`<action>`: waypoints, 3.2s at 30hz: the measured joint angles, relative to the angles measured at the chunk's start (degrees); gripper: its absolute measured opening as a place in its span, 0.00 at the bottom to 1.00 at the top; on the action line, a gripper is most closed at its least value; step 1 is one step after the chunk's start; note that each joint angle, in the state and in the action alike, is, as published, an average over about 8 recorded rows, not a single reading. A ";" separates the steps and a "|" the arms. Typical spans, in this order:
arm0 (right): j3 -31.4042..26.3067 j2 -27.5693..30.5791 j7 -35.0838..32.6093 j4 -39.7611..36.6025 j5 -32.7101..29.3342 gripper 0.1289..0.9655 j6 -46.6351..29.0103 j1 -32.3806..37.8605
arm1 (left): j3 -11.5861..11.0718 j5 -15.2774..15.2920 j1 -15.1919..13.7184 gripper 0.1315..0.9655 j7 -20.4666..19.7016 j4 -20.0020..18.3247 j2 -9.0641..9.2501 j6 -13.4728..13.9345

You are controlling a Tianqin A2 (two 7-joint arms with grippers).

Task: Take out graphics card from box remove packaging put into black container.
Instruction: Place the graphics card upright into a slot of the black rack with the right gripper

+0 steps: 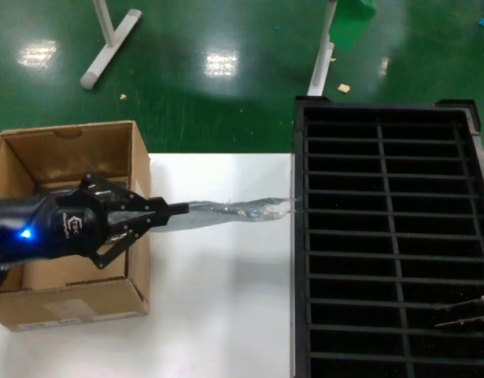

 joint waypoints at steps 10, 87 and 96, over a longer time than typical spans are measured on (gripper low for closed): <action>-5.49 2.43 0.92 -0.60 -0.33 0.08 3.86 1.88 | 6.45 -4.97 -2.25 0.01 1.60 2.83 -0.39 0.00; -37.42 -8.21 5.98 -2.74 -9.22 0.08 -12.68 40.86 | 7.97 -7.75 -0.46 0.01 3.99 8.18 -1.48 0.00; -39.89 -11.24 5.49 -4.60 -11.08 0.08 -15.91 45.89 | 7.62 -7.75 0.18 0.01 4.17 8.88 -1.32 0.00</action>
